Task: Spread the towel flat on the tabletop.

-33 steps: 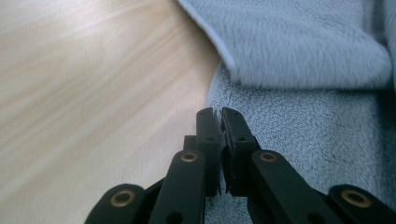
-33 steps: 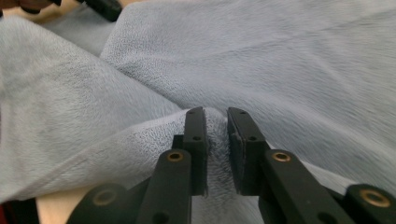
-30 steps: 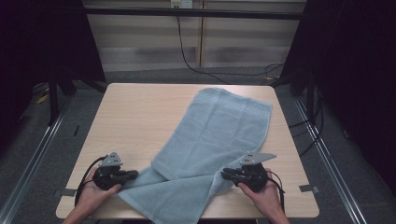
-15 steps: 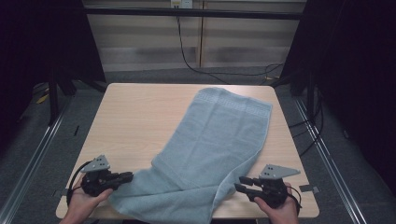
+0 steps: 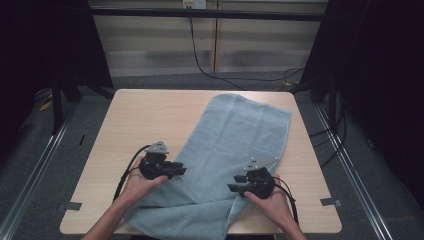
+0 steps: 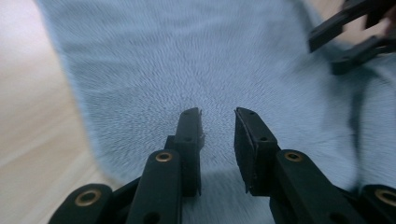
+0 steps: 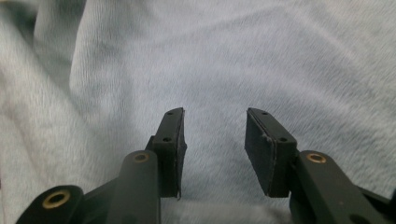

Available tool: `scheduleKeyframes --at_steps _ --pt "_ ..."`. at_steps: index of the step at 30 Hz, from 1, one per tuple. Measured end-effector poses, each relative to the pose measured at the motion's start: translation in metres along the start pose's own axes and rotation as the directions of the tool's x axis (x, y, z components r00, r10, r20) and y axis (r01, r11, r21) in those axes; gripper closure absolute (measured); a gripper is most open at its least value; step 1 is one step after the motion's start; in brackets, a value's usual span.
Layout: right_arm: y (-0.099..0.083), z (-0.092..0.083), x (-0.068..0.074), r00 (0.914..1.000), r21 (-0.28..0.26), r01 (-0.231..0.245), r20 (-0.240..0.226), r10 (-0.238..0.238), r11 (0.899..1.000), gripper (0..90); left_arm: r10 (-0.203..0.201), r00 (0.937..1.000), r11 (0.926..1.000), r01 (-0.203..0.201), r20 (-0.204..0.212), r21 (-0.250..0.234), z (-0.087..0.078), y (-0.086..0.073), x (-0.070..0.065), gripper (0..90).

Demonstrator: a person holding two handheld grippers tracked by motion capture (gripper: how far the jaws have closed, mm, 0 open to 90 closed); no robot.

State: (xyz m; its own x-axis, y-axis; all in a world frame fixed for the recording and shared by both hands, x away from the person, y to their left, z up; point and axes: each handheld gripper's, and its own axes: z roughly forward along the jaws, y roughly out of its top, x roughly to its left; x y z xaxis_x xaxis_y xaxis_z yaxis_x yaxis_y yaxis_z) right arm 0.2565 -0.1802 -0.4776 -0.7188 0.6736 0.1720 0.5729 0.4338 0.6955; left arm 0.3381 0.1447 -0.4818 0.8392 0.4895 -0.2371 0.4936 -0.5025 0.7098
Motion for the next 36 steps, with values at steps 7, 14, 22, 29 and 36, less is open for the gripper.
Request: scheduleKeyframes --at_steps 7,14,22,29,36 --pt "-0.026 -0.014 -0.001 0.9989 0.039 -0.029 0.038 0.027 0.999 57.3 0.017 0.9984 0.9991 -0.015 -0.055 0.040 0.005 -0.015 0.010 76.3" --pt "-0.049 -0.029 -0.003 0.9931 0.045 -0.059 0.104 0.054 0.997 52.6 0.027 0.9934 0.9989 -0.023 -0.111 0.041 -0.024 -0.043 0.004 78.9" --pt "-0.047 -0.021 0.009 0.9975 0.039 -0.027 0.066 0.024 0.999 48.5 0.003 0.9991 0.9986 -0.001 -0.042 0.053 -0.063 -0.090 -0.038 78.9" --pt "-0.038 -0.016 0.021 1.0000 0.039 -0.002 0.003 0.002 0.999 48.6 0.017 0.9996 0.9997 -0.018 0.024 0.015 -0.071 -0.082 -0.041 68.6" --pt "0.002 -0.005 -0.011 0.9972 -0.046 -0.006 0.074 0.009 0.999 48.4 -0.011 0.9992 0.9993 0.010 -0.038 -0.037 -0.046 -0.024 -0.001 64.7"
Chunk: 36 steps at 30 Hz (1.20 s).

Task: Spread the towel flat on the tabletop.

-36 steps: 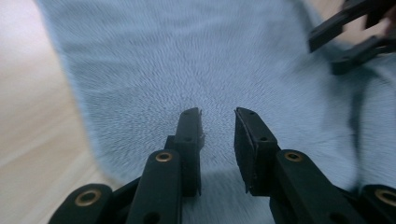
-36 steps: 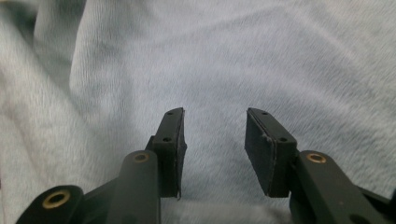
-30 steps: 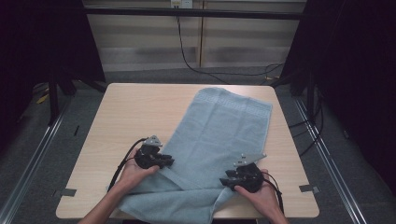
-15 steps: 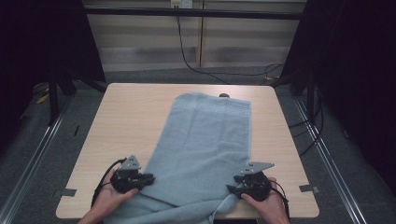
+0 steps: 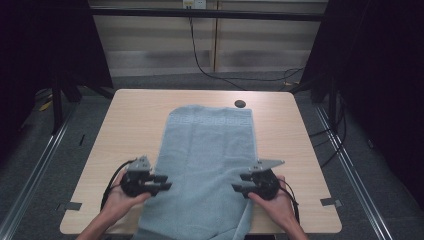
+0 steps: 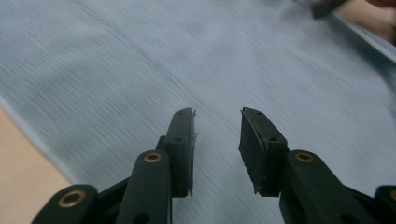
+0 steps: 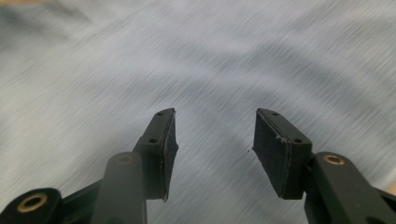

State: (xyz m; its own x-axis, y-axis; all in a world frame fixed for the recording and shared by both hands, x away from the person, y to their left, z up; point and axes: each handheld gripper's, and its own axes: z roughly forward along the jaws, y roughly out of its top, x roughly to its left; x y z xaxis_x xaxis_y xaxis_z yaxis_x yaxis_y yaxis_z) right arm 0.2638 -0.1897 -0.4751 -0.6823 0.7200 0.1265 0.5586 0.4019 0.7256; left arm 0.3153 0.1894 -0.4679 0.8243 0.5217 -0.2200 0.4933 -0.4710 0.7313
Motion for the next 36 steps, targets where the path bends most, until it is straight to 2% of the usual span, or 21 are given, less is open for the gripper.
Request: scheduleKeyframes --at_steps 1,2,3,4,5,6,8,11,13,17,19,20,21,22,23,25,26,28,32,34,36 --pt "0.015 0.010 -0.015 0.9999 -0.021 -0.012 0.010 0.012 1.000 48.3 -0.025 0.9993 0.9996 0.025 -0.029 -0.016 0.013 0.012 0.019 64.7" --pt "0.015 0.010 -0.015 0.9999 -0.021 -0.012 0.010 0.012 1.000 48.3 -0.025 0.9993 0.9996 0.025 -0.029 -0.016 0.013 0.012 0.019 64.2" --pt "0.022 0.015 -0.022 0.9996 -0.030 -0.020 0.018 0.020 0.999 48.2 -0.043 0.9987 0.9989 0.042 -0.027 -0.021 0.020 0.016 0.028 64.2" --pt "0.032 0.028 -0.037 0.9985 -0.028 -0.047 0.027 0.048 0.999 47.8 -0.065 0.9951 0.9979 0.065 -0.075 -0.009 0.034 0.022 0.044 63.6" --pt "0.032 0.028 -0.037 0.9985 -0.028 -0.047 0.027 0.048 0.999 47.8 -0.065 0.9951 0.9979 0.065 -0.075 -0.009 0.034 0.022 0.044 63.3" --pt "0.037 0.042 -0.051 0.9963 -0.011 -0.064 0.058 0.064 0.998 47.6 -0.092 0.9910 0.9956 0.090 -0.097 -0.024 0.045 0.022 0.057 63.3" --pt "0.038 0.053 -0.060 0.9940 0.012 -0.079 0.077 0.078 0.997 47.5 -0.094 0.9866 0.9955 0.094 -0.134 -0.003 0.053 0.018 0.062 63.3" --pt "0.031 0.060 -0.063 0.9918 0.042 -0.097 0.087 0.093 0.994 47.2 -0.059 0.9885 0.9983 0.057 -0.140 -0.014 0.051 0.012 0.060 65.9" --pt "0.029 0.059 -0.062 0.9922 0.028 -0.088 0.091 0.085 0.996 47.2 -0.045 0.9885 0.9990 0.044 -0.144 -0.012 0.048 0.010 0.058 68.8" --pt "0.019 0.048 -0.049 0.9964 0.050 -0.051 0.070 0.047 0.997 47.2 -0.026 0.9949 0.9996 0.027 -0.098 0.009 0.032 -0.008 0.041 69.9" --pt "0.007 0.037 -0.036 0.9982 0.052 -0.035 0.049 0.033 0.998 47.3 -0.008 0.9976 0.9996 0.010 -0.069 0.027 0.021 -0.021 0.021 70.0" --pt "0.004 0.034 -0.032 0.9988 0.053 -0.029 0.042 0.026 0.998 47.3 -0.008 0.9976 0.9996 0.010 -0.069 0.027 0.021 -0.021 0.021 69.9" --pt "0.000 0.030 -0.027 0.9988 0.055 -0.025 0.043 0.023 0.998 47.3 0.012 0.9983 0.9995 -0.011 -0.056 0.028 0.016 -0.030 0.006 69.9" --pt "0.000 0.030 -0.027 0.9988 0.055 -0.025 0.043 0.023 0.998 47.3 0.012 0.9983 0.9995 -0.011 -0.056 0.028 0.016 -0.030 0.006 69.8" --pt "-0.010 0.022 -0.015 0.9991 0.051 -0.004 0.042 0.002 0.999 47.3 0.001 0.9998 0.9996 0.000 -0.019 0.029 0.010 -0.038 -0.007 69.5" --pt "-0.015 0.017 -0.009 0.9991 0.059 0.003 0.042 -0.006 0.998 47.2 -0.005 1.0000 0.9997 0.005 0.000 0.026 0.007 -0.043 -0.012 69.5" --pt "-0.024 0.008 0.001 0.9996 0.055 0.005 0.028 -0.007 0.998 47.2 -0.007 0.9996 0.9990 0.006 0.027 0.044 0.001 -0.049 -0.023 69.5" --pt "-0.035 0.001 0.012 0.9999 0.036 0.001 0.011 -0.002 0.999 47.3 -0.001 0.9993 0.9989 -0.001 0.037 0.047 -0.003 -0.054 -0.030 68.1" --pt "-0.044 -0.008 0.025 0.9998 0.042 0.018 -0.013 -0.018 0.999 47.1 -0.002 0.9991 0.9993 0.000 0.042 0.036 -0.002 -0.047 -0.026 62.0" --pt "-0.046 -0.009 0.033 0.9990 0.045 0.043 -0.012 -0.042 0.998 47.0 -0.029 0.9996 0.9996 0.029 0.006 0.002 0.003 -0.036 -0.013 59.5" --pt "-0.047 -0.009 0.037 0.9987 0.045 0.049 -0.018 -0.048 0.998 46.9 -0.030 0.9979 0.9995 0.030 -0.057 -0.009 0.014 -0.018 0.007 57.9"
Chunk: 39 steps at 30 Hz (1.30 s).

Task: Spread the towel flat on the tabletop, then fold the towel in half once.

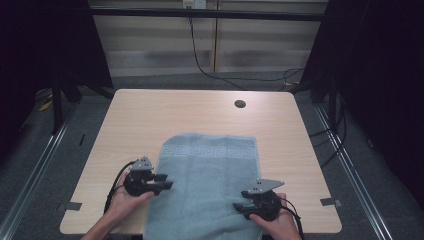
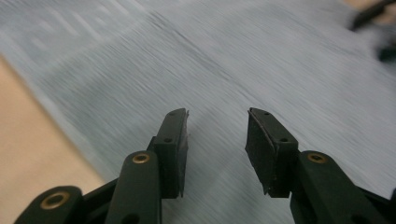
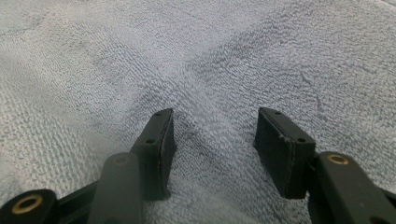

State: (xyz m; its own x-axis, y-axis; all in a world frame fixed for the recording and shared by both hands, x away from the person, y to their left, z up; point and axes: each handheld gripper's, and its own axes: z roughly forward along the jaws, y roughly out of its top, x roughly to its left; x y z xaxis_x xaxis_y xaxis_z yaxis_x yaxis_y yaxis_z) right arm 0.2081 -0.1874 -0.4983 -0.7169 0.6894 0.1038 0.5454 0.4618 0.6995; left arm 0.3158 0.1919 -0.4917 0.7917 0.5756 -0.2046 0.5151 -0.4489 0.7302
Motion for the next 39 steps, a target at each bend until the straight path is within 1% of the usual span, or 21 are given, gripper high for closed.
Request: scheduleKeyframes --at_steps 1,2,4,7,8,9,11,15,20,22,23,27,29,30,31,33,34,36,37,38,39 --pt "0.000 0.000 0.000 1.0000 0.000 0.000 0.000 0.000 1.000 46.9 0.000 1.0000 1.0000 0.000 0.000 0.000 0.000 0.000 0.000 57.3" --pt "0.000 0.000 -0.001 1.0000 -0.004 -0.002 -0.006 0.001 1.000 46.9 -0.020 0.9992 0.9998 0.020 -0.035 0.003 0.009 0.007 0.012 57.3" --pt "0.000 -0.001 -0.001 0.9998 0.001 -0.009 -0.019 0.009 1.000 46.8 -0.012 0.9960 0.9999 0.013 -0.088 0.006 0.015 0.007 0.019 56.9" --pt "-0.001 -0.001 -0.001 0.9995 0.004 -0.009 -0.031 0.009 1.000 46.8 -0.016 0.9963 0.9998 0.015 -0.084 -0.009 0.016 0.003 0.019 57.0" --pt "-0.002 -0.003 0.002 0.9986 0.006 -0.007 -0.053 0.007 1.000 46.8 0.016 0.9965 0.9999 -0.015 -0.082 0.007 0.013 0.000 0.014 57.0" --pt "-0.002 -0.003 0.002 0.9986 0.006 -0.007 -0.053 0.007 1.000 46.8 0.016 0.9965 0.9999 -0.015 -0.082 0.007 0.013 0.000 0.014 57.0" --pt "-0.005 -0.005 0.006 0.9967 0.007 -0.008 -0.080 0.008 1.000 46.9 0.027 0.9973 0.9996 -0.026 -0.068 0.004 0.009 -0.006 0.008 57.1" --pt "-0.009 -0.009 0.014 0.9952 0.015 -0.009 -0.097 0.010 1.000 46.9 0.009 0.9998 0.9998 -0.009 0.017 0.016 -0.005 -0.021 -0.007 57.9" --pt "-0.010 -0.011 0.024 0.9930 0.029 0.003 -0.118 0.001 1.000 47.0 0.022 0.9984 0.9985 -0.024 0.053 0.049 -0.017 -0.030 -0.019 57.9" --pt "-0.007 -0.010 0.022 0.9936 0.029 -0.004 -0.113 0.008 1.000 47.4 0.010 0.9985 0.9997 -0.011 0.053 0.024 -0.021 -0.029 -0.015 56.0" --pt "-0.005 -0.010 0.019 0.9944 0.016 -0.019 -0.104 0.020 1.000 46.5 -0.017 0.9986 0.9998 0.017 0.050 -0.005 -0.023 -0.026 -0.009 56.0" --pt "0.012 -0.007 -0.006 0.9978 -0.037 -0.041 -0.053 0.039 0.998 46.0 -0.057 0.9984 0.9969 0.056 -0.009 -0.055 -0.025 -0.011 0.014 56.1" --pt "0.024 -0.003 -0.022 0.9987 -0.059 -0.049 -0.018 0.048 0.997 46.0 -0.068 0.9967 0.9952 0.065 -0.044 -0.073 -0.024 -0.003 0.024 56.2" --pt "0.030 -0.001 -0.031 0.9986 -0.065 -0.053 -0.005 0.052 0.997 45.9 -0.081 0.9957 0.9937 0.078 -0.044 -0.080 -0.023 0.001 0.030 56.2" --pt "0.041 0.003 -0.048 0.9973 -0.093 -0.066 0.026 0.069 0.994 45.9 -0.093 0.9939 0.9919 0.088 -0.059 -0.092 -0.020 0.005 0.038 56.1" --pt "0.052 0.007 -0.065 0.9944 -0.104 -0.088 0.049 0.094 0.991 45.9 -0.100 0.9925 0.9935 0.095 -0.071 -0.062 -0.014 0.009 0.045 55.7" --pt "0.052 0.007 -0.065 0.9944 -0.104 -0.088 0.049 0.094 0.991 45.9 -0.100 0.9925 0.9935 0.095 -0.071 -0.062 -0.014 0.009 0.045 55.4" --pt "0.060 0.013 -0.082 0.9918 -0.107 -0.095 0.076 0.103 0.990 45.4 -0.118 0.9891 0.9903 0.110 -0.089 -0.085 -0.010 0.011 0.052 55.4" --pt "0.065 0.020 -0.094 0.9897 -0.096 -0.104 0.088 0.112 0.990 45.2 -0.128 0.9868 0.9900 0.121 -0.099 -0.073 -0.006 0.012 0.059 55.4" --pt "0.065 0.020 -0.094 0.9897 -0.096 -0.104 0.088 0.112 0.990 45.2 -0.128 0.9868 0.9900 0.121 -0.099 -0.073 -0.006 0.012 0.059 55.4" --pt "0.069 0.027 -0.107 0.9865 -0.101 -0.127 0.090 0.136 0.987 45.2 -0.127 0.9857 0.9902 0.120 -0.111 -0.072 -0.004 0.014 0.062 55.4"
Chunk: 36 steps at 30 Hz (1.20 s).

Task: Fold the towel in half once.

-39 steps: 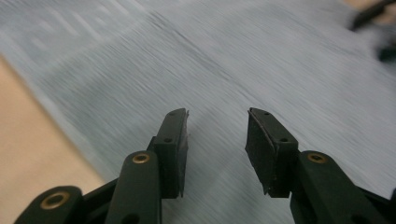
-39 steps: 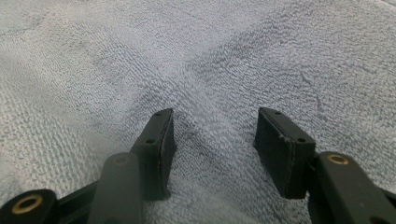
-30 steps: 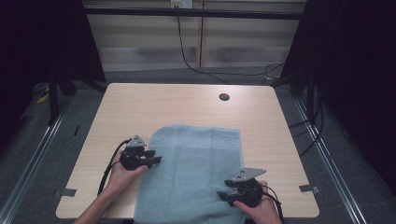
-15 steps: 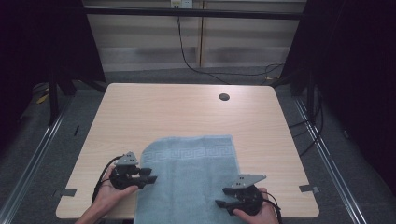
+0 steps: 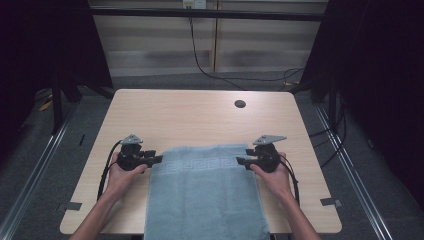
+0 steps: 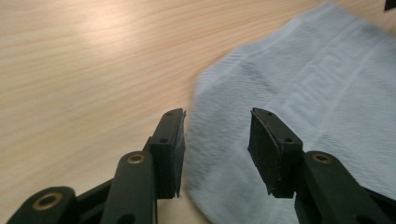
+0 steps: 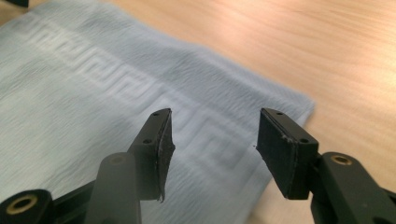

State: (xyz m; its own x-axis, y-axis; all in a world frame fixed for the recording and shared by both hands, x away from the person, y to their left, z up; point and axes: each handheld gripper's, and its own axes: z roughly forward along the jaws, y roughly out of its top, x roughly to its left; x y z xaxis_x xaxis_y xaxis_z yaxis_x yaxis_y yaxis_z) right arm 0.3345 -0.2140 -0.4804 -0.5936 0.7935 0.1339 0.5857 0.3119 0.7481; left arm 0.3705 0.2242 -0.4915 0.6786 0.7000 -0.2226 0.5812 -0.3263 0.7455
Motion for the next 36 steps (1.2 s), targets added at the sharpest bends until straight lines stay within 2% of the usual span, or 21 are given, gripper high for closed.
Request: scheduleKeyframes --at_steps 1,3,5,8,9,11,14,17,19,22,24,25,26,27,28,29,30,31,32,34,36 --pt "0.000 0.000 0.000 1.0000 0.000 0.000 0.000 0.000 1.000 45.2 -0.012 0.9999 0.9999 0.012 0.000 -0.001 0.001 0.002 0.003 55.4" --pt "0.007 0.013 -0.014 0.9994 0.010 -0.022 0.025 0.022 1.000 45.3 -0.031 0.9995 0.9993 0.031 0.007 -0.021 0.004 0.002 0.008 56.9" --pt "0.009 0.021 -0.022 0.9986 0.010 -0.025 0.048 0.025 1.000 45.8 -0.023 0.9996 0.9997 0.023 -0.012 -0.007 0.007 0.001 0.010 57.8" --pt "0.010 0.028 -0.027 0.9982 0.022 -0.039 0.046 0.038 0.999 44.8 -0.035 0.9993 0.9994 0.035 -0.015 0.004 0.010 -0.002 0.011 58.6" --pt "0.010 0.035 -0.029 0.9983 0.037 -0.029 0.052 0.027 0.999 43.3 -0.025 0.9996 0.9996 0.025 -0.017 0.015 0.011 -0.002 0.011 58.5" --pt "0.009 0.039 -0.029 0.9981 0.042 -0.031 0.054 0.029 0.999 41.0 0.001 0.9999 0.9996 -0.001 -0.014 0.027 0.014 -0.002 0.006 57.0" --pt "0.007 0.041 -0.029 0.9980 0.035 -0.035 0.054 0.033 0.999 38.5 0.013 0.9998 0.9993 -0.013 -0.016 0.035 0.017 -0.003 0.003 54.9" --pt "0.006 0.040 -0.026 0.9973 0.046 -0.020 0.072 0.017 0.999 37.5 0.021 0.9996 0.9991 -0.020 -0.019 0.036 0.017 -0.003 0.002 53.1" --pt "0.003 0.042 -0.018 0.9927 0.040 0.020 0.119 -0.024 0.999 37.5 0.021 0.9997 0.9990 -0.021 -0.012 0.039 0.017 -0.004 0.000 49.2" --pt "0.003 0.043 -0.016 0.9911 0.042 0.025 0.129 -0.030 0.999 37.7 0.059 0.9983 0.9970 -0.059 0.004 0.050 0.016 -0.005 -0.004 48.3" --pt "0.003 0.043 -0.016 0.9915 0.046 0.029 0.125 -0.034 0.999 38.3 0.068 0.9977 0.9963 -0.068 0.005 0.054 0.017 -0.005 -0.008 47.4" --pt "0.003 0.042 -0.016 0.9914 0.051 0.028 0.126 -0.034 0.998 39.6 0.081 0.9967 0.9950 -0.081 0.003 0.059 0.017 -0.005 -0.010 47.4" --pt "0.002 0.041 -0.014 0.9923 0.054 0.026 0.120 -0.032 0.998 45.6 0.103 0.9945 0.9926 -0.102 -0.015 0.066 0.017 -0.006 -0.013 53.0" --pt "0.002 0.041 -0.014 0.9923 0.054 0.026 0.120 -0.032 0.998 45.6 0.136 0.9902 0.9884 -0.133 -0.032 0.072 0.017 -0.006 -0.016 53.0" --pt "0.002 0.039 -0.013 0.9937 0.055 0.035 0.104 -0.041 0.998 54.4 0.144 0.9890 0.9877 -0.141 -0.036 0.067 0.018 -0.007 -0.019 63.3" --pt "0.002 0.039 -0.013 0.9937 0.055 0.035 0.104 -0.041 0.998 54.4 0.144 0.9890 0.9877 -0.141 -0.036 0.067 0.018 -0.007 -0.019 68.1" --pt "0.002 0.039 -0.012 0.9939 0.055 0.037 0.102 -0.043 0.998 57.8 0.156 0.9873 0.9858 -0.153 -0.031 0.069 0.018 -0.007 -0.019 68.1" --pt "0.001 0.037 -0.012 0.9953 0.054 0.032 0.089 -0.037 0.998 68.0 0.160 0.9867 0.9850 -0.157 -0.029 0.070 0.018 -0.006 -0.018 72.9" --pt "0.001 0.037 -0.012 0.9953 0.054 0.032 0.089 -0.037 0.998 68.0 0.133 0.9909 0.9890 -0.132 -0.019 0.066 0.018 -0.006 -0.017 72.9" --pt "-0.001 0.035 -0.013 0.9964 0.049 0.020 0.081 -0.024 0.999 73.7 0.084 0.9964 0.9951 -0.084 0.009 0.051 0.019 -0.007 -0.014 75.1" --pt "-0.001 0.034 -0.014 0.9982 0.054 0.006 0.060 -0.009 0.999 79.6 0.058 0.9979 0.9976 -0.059 0.027 0.035 0.019 -0.007 -0.011 76.0"
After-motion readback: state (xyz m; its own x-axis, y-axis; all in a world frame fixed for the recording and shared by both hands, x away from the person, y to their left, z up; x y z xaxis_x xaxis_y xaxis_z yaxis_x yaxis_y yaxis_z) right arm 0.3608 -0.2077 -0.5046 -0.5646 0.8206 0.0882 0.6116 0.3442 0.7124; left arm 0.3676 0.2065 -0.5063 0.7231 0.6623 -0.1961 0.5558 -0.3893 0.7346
